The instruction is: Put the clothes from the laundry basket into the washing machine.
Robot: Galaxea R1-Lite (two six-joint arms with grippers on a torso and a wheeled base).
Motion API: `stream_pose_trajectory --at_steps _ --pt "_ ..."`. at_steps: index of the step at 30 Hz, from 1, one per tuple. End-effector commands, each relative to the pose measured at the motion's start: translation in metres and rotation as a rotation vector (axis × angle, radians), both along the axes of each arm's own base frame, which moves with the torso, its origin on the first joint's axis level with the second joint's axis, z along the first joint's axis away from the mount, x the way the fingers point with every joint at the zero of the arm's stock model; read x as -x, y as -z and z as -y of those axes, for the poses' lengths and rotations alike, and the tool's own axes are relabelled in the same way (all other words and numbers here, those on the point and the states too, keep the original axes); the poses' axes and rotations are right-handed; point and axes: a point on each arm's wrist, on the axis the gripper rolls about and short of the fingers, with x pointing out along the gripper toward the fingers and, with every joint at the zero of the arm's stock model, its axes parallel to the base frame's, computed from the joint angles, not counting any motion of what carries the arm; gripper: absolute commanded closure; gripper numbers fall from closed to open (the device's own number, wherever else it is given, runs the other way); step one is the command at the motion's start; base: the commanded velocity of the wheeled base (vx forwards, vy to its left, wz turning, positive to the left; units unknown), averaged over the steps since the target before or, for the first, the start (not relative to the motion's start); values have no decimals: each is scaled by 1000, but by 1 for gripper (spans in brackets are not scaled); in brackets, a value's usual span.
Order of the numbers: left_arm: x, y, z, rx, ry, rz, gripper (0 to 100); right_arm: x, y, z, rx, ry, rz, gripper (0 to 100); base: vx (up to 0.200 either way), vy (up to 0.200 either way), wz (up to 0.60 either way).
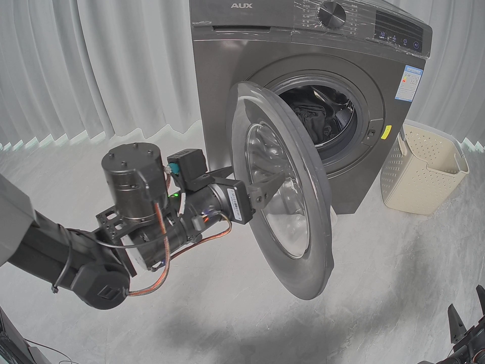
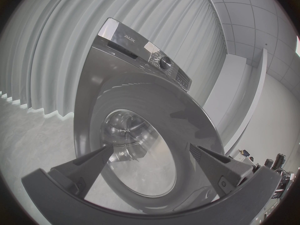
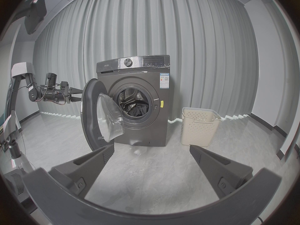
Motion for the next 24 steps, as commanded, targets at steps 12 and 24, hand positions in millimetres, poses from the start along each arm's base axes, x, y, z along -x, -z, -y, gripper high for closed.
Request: stream_pose_trajectory --at_steps 12,24 --pt "-72 30 75 48 -3 39 0 0 5 0 0 -1 -3 0 0 0 0" --pt "-56 39 62 20 -49 -17 0 0 5 0 -1 -1 -3 0 0 0 0"
